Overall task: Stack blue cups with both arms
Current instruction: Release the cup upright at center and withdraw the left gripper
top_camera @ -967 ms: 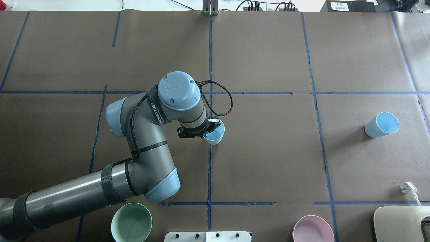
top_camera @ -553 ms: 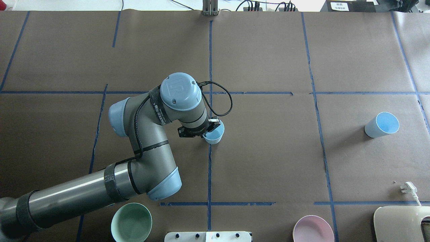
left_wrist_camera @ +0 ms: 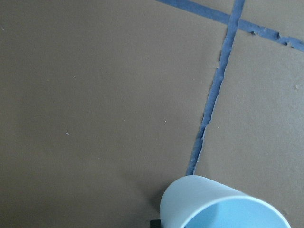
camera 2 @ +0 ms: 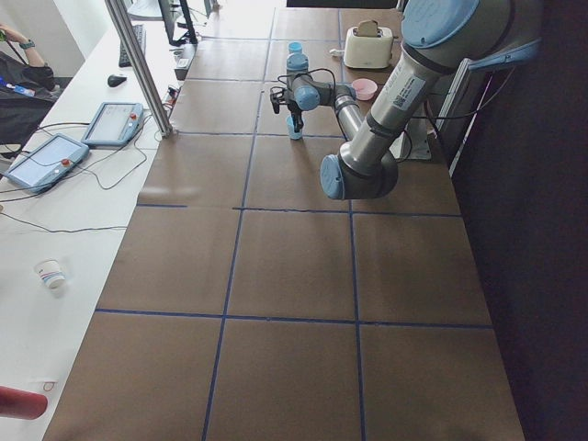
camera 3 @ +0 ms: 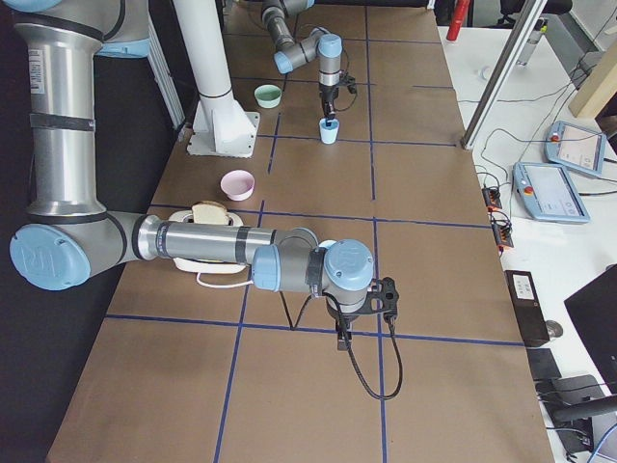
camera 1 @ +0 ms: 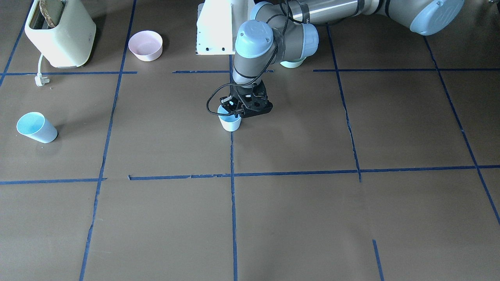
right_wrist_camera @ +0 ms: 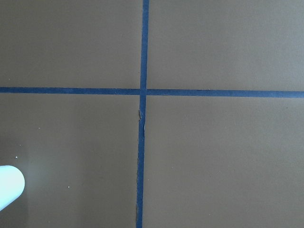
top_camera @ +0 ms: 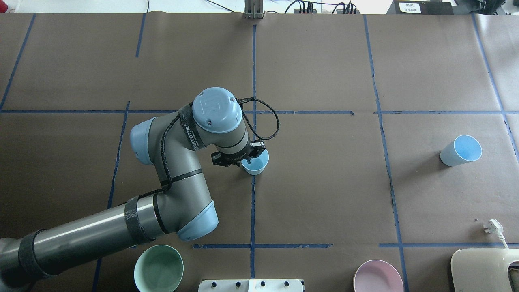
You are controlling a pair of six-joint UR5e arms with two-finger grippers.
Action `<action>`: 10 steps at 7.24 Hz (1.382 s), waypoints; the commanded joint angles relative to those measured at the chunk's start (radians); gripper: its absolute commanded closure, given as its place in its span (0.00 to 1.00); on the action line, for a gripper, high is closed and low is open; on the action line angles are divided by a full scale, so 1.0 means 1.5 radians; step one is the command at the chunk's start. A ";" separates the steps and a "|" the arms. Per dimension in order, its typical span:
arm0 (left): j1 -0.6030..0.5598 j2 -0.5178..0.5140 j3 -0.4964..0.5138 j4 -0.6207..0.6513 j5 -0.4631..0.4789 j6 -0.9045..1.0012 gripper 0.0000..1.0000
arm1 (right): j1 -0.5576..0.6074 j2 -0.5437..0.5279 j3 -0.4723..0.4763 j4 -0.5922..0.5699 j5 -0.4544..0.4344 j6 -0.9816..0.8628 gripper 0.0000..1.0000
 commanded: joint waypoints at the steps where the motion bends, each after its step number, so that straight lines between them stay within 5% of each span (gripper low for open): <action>1: -0.003 0.002 -0.010 0.005 -0.001 -0.001 0.00 | 0.000 0.000 0.000 0.000 0.000 0.000 0.00; 5: -0.038 0.049 -0.172 0.113 -0.044 0.027 0.00 | 0.000 0.004 0.020 0.000 -0.001 -0.001 0.00; 10: -0.165 0.251 -0.439 0.270 -0.114 0.255 0.00 | -0.063 -0.007 0.095 0.002 0.089 0.135 0.00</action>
